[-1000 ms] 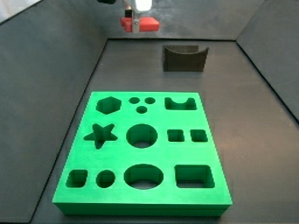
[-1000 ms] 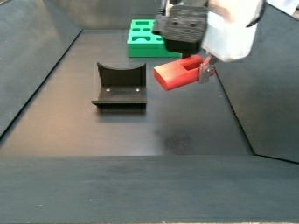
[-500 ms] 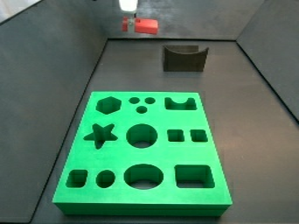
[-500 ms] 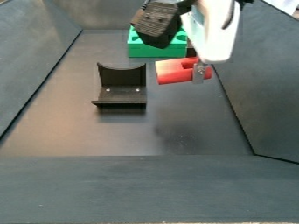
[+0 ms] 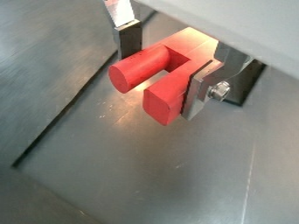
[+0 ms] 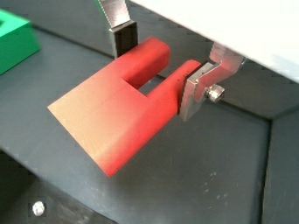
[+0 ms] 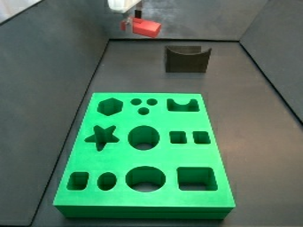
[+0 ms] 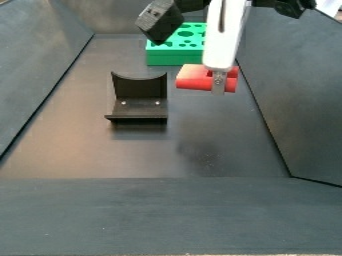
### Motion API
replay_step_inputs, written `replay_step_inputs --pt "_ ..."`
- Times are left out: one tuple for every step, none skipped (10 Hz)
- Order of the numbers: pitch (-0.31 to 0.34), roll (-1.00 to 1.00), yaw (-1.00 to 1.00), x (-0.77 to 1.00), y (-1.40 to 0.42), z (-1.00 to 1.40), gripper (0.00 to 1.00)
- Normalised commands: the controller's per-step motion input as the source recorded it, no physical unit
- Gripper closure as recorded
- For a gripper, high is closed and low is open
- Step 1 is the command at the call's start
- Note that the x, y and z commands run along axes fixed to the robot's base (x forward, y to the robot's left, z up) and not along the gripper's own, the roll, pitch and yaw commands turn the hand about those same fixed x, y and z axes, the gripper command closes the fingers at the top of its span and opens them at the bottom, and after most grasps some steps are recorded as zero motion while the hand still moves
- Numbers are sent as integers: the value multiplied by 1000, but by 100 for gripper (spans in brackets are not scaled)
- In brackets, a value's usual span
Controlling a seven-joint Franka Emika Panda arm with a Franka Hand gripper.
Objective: Pick up the square-circle object. Move up. Rotate the square-circle object. Place the square-circle object on the fixture. Regrasp the square-circle object. Move to above the board. Insert the square-circle object.
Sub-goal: Rotate the square-circle object.
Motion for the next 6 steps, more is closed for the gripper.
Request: replay_step_inputs --pt "-4 0 -1000 14 20 -33 100" --pt "-4 -1 -1000 14 20 -33 100" --pt "-4 -1 -1000 14 20 -33 100" --pt "-4 -1 -1000 13 20 -33 100" --pt "-4 -1 -1000 13 21 -33 100" --pt "-4 -1 -1000 13 20 -33 100"
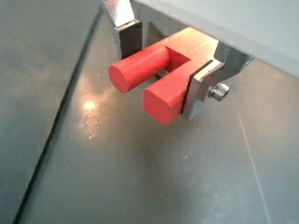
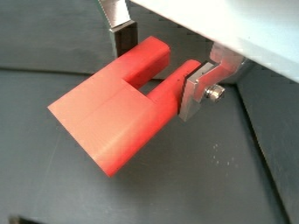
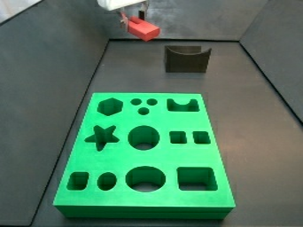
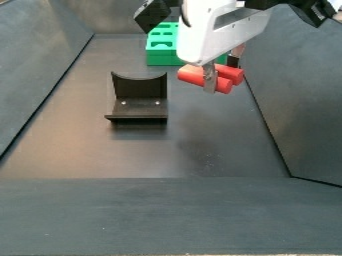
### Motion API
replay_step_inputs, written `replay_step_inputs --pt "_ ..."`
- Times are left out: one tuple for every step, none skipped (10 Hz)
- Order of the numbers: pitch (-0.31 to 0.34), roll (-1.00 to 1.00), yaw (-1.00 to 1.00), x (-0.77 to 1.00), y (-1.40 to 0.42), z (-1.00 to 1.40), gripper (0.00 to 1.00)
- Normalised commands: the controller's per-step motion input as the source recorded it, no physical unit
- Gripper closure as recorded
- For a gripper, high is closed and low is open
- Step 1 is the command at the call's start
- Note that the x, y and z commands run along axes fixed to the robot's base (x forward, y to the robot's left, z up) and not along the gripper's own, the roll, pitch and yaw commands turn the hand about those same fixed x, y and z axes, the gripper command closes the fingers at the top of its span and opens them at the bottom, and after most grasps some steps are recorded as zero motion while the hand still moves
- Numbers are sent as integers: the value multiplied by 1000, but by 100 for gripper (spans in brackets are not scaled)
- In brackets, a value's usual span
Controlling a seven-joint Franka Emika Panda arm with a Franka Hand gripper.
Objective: Pick up the square-circle object. Move up. Rotate the square-circle object. Place the square-circle object on the fixture. Regrasp the square-circle object. Move to above the board. Insert the square-circle object.
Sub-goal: Rotate the square-circle object.
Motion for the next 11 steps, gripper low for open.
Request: replay_step_inputs --pt "-5 -1 -1000 12 21 -34 100" --pt "-5 -1 -1000 12 21 -34 100" --pt "-5 -1 -1000 12 21 -34 100" --pt "-6 -1 -1000 11 21 -34 100" --pt "-7 -1 -1000 11 21 -34 100" --pt "-7 -2 -1000 11 21 -34 100" --pt "-8 -2 -1000 10 21 -34 100" --pt "-10 -3 -1000 10 21 -34 100" --pt "-11 -4 -1000 9 21 -34 100" --pt "-11 -4 -713 9 21 -35 100" --pt "-11 -4 -493 8 21 -35 100"
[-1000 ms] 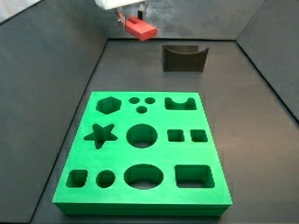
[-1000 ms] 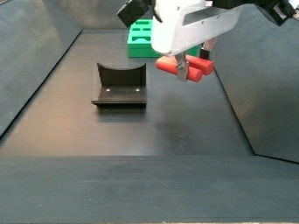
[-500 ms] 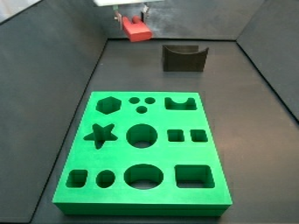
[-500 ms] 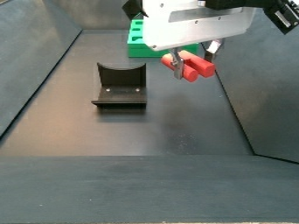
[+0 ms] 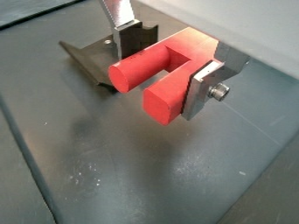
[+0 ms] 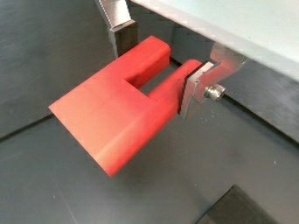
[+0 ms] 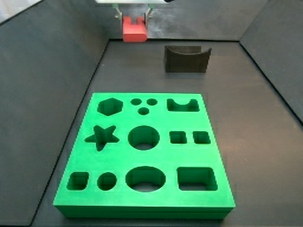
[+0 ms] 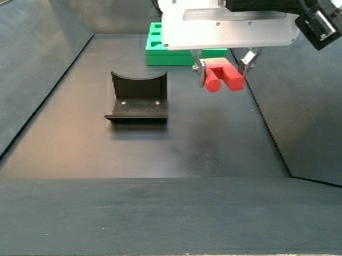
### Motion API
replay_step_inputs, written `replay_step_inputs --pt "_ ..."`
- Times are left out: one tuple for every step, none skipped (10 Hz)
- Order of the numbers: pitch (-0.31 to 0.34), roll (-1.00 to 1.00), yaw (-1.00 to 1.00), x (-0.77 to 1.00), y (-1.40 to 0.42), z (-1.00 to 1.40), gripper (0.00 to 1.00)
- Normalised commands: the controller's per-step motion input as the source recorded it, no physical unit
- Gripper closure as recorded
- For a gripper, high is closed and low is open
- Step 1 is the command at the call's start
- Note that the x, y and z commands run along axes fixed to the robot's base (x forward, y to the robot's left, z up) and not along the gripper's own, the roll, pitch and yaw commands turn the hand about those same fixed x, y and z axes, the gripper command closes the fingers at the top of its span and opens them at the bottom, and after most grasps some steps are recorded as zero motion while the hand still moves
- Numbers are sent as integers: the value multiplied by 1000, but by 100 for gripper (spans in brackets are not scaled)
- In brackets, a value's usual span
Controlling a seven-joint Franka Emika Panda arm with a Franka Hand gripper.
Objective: Pick up the square-circle object. Move up. Rotate the square-circle object. Place the square-circle object on the fixture. Regrasp the square-circle object. Move to above the board. Insert the square-circle object.
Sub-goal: Rotate the square-circle object.
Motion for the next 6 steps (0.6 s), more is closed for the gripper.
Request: replay_step_inputs --pt "-11 -4 -286 8 21 -34 100" --pt "0 0 0 0 0 -1000 100" --pt "-2 0 40 2 0 -1000 100" --pt "-23 -9 47 21 -1 -1000 100" --pt "-25 -17 43 24 -2 -1000 100" --pt "-28 -34 30 33 0 -1000 100"
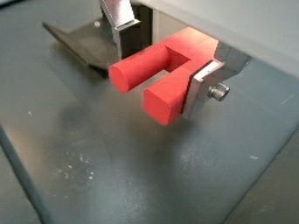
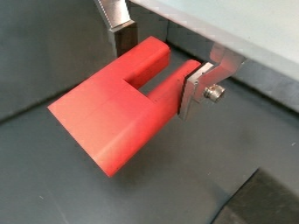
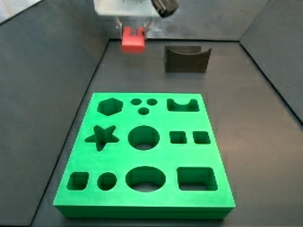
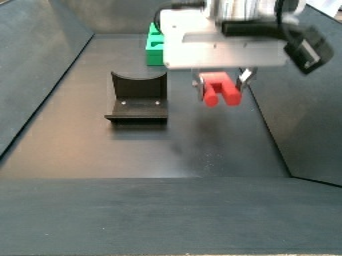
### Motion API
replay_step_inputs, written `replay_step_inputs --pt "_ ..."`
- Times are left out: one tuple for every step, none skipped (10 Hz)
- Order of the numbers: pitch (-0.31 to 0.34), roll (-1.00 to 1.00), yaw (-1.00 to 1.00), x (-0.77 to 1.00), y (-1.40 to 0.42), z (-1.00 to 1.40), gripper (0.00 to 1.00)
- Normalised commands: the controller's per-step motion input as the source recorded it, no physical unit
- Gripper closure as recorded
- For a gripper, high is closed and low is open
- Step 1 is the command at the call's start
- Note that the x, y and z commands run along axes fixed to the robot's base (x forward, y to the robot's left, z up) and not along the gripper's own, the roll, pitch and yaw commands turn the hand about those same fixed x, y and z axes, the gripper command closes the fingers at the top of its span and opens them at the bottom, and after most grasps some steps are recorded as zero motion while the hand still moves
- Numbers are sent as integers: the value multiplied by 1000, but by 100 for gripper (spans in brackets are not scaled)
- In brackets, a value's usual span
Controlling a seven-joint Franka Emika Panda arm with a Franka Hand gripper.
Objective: Pick up the square-circle object. Move up. Rotate the square-circle object. Place the square-circle object on the fixture. Regrasp the square-circle object. Move to above the board. Insert the square-circle object.
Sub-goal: Rotate the square-circle object.
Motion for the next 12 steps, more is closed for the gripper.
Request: replay_step_inputs --pt "-26 -52 21 45 5 -973 100" --pt "-23 -65 19 46 7 -831 100" --pt "-20 -78 16 48 10 -687 100" --pt "-19 -90 16 50 9 -557 100" --pt "-23 -103 17 47 11 -394 100" --pt "-27 -112 14 44 13 -275 100" --pt "0 0 0 0 0 0 0" --pt "0 0 0 0 0 1000 0" --pt "12 0 -1 -6 0 1000 0" --pt "30 8 -9 -17 1 1000 0" --pt "44 17 -16 -16 3 1000 0" --pt "57 28 -22 -17 5 1000 0"
